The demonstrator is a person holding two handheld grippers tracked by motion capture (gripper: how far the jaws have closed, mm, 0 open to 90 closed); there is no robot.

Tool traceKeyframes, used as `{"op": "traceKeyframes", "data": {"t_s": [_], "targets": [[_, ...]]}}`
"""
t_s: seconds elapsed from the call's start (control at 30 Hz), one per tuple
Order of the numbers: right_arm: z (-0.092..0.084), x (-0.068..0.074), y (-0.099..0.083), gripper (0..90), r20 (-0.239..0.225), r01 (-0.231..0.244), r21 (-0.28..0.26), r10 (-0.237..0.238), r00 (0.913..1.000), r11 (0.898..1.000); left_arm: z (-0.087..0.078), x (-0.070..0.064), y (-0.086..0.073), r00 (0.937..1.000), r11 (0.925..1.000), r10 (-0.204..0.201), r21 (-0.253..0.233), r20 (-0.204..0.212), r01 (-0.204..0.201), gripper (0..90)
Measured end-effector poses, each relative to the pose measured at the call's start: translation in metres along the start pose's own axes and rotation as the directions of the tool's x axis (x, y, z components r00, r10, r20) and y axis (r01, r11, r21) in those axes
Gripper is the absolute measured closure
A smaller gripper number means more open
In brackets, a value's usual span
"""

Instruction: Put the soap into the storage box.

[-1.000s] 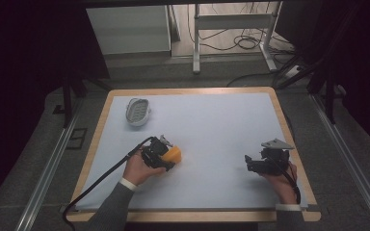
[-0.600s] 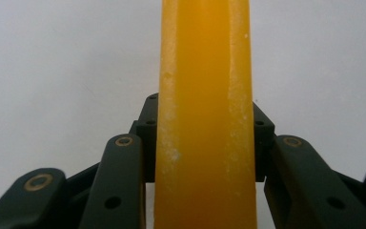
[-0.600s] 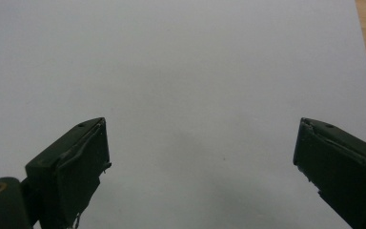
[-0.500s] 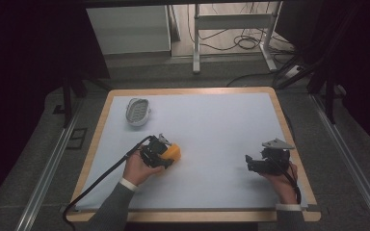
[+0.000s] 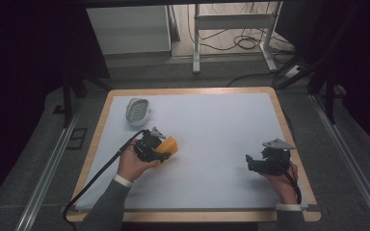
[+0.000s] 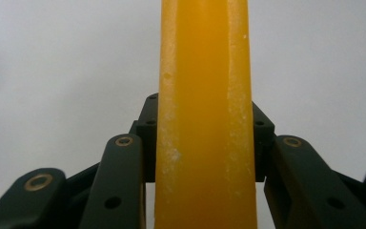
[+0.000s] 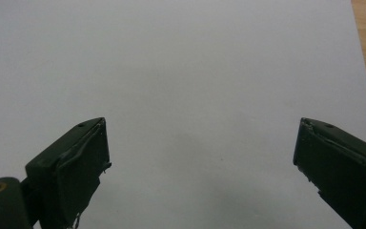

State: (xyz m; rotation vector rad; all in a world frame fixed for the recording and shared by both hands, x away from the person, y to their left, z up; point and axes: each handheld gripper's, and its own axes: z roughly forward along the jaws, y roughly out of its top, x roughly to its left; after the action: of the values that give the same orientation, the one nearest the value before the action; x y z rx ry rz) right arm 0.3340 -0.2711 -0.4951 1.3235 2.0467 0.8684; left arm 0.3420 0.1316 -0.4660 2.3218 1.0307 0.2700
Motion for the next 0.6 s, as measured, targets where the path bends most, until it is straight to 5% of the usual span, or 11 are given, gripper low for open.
{"op": "traceKeyframes", "data": {"t_s": [0.6], "targets": [[-0.001, -0.001, 0.000, 4.9, 0.004, -0.001, -0.003, 0.001, 1.0000, 1.000, -0.017, 0.015, 0.007, 0.9995, 0.9991, -0.030, -0.030, 0.004, 0.030, 61.2]]}}
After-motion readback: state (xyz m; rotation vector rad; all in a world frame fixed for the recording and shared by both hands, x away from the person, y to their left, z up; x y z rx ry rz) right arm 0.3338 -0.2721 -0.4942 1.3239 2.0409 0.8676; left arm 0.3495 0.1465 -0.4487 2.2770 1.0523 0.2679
